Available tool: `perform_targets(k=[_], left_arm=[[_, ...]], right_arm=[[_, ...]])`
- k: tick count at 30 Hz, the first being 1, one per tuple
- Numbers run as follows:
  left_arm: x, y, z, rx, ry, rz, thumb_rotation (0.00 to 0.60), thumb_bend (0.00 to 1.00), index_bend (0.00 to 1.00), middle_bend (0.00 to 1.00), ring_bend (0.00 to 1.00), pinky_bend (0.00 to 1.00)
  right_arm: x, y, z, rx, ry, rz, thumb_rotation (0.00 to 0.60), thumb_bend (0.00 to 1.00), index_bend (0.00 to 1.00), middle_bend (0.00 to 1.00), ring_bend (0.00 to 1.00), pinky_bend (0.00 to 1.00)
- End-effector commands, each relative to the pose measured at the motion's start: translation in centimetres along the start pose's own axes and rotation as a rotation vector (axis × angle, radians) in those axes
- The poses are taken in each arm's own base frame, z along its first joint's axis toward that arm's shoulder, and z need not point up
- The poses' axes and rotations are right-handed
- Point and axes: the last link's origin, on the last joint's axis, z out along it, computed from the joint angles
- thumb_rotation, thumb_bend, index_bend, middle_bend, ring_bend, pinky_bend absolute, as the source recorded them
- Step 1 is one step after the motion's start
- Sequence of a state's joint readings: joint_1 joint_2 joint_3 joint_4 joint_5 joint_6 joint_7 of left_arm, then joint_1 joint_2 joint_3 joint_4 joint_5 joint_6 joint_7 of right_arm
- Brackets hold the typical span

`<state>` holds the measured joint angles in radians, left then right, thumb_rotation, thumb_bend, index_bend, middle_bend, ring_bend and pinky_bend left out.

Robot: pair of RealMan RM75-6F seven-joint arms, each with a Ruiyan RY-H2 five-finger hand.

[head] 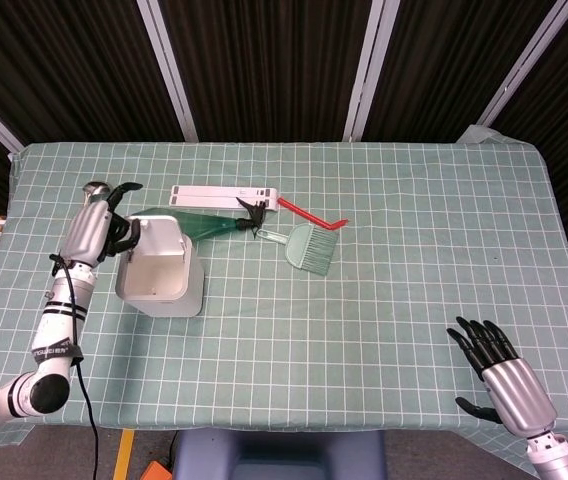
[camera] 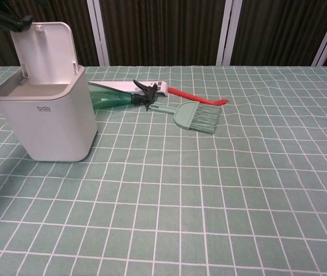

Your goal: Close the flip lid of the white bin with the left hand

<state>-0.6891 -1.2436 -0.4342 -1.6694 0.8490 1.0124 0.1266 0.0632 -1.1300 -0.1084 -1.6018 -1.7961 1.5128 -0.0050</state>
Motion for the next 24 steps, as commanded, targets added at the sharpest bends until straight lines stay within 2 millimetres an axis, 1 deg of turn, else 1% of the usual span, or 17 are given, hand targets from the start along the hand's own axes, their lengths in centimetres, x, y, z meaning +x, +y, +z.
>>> perform_targets(k=[1, 7, 12, 14, 18, 24], left_arm=[[-0.4, 1.2, -0.4, -0.007, -0.059, 0.056, 0.6, 0.64, 0.26, 1.0, 1.0, 1.0], [-0.7, 1.4, -0.8, 0.025, -0.14, 0.106, 0.6, 0.7, 0.28, 1.0, 1.0, 1.0], [-0.9, 1.6, -1.5, 0.027, -0.174, 0.138, 0.6, 0.71, 0.3, 1.0, 1.0, 1.0], [-0.9, 1.7, -1.7, 0.026, -0.178, 0.147, 0.6, 0.73, 0.3, 1.0, 1.0, 1.0], [-0.9, 1.8, -2.3, 0.01, -0.171, 0.178, 0.6, 0.74, 0.31, 1.0, 1.0, 1.0], [-1.0, 1.8, -3.2, -0.008, -0.176, 0.207, 0.6, 0.81, 0.31, 1.0, 1.0, 1.0]], right_arm=[[0.0, 0.0, 0.0, -0.001, -0.001, -0.001, 0.6, 0.18, 0.0, 0.0, 0.0, 0.0], [0.1, 0.0, 0.0, -0.002, 0.003, 0.001, 0.6, 0.18, 0.0, 0.0, 0.0, 0.0], [0.1, 0.1, 0.0, -0.004, 0.007, 0.0, 0.6, 0.18, 0.0, 0.0, 0.0, 0.0], [0.0, 0.1, 0.0, -0.003, 0.004, 0.0, 0.6, 0.18, 0.0, 0.0, 0.0, 0.0], [-0.1, 0.0, 0.1, -0.004, -0.002, 0.0, 0.6, 0.18, 0.0, 0.0, 0.0, 0.0], [-0.3, 0.0, 0.2, -0.007, -0.014, -0.004, 0.6, 0.18, 0.0, 0.0, 0.0, 0.0]])
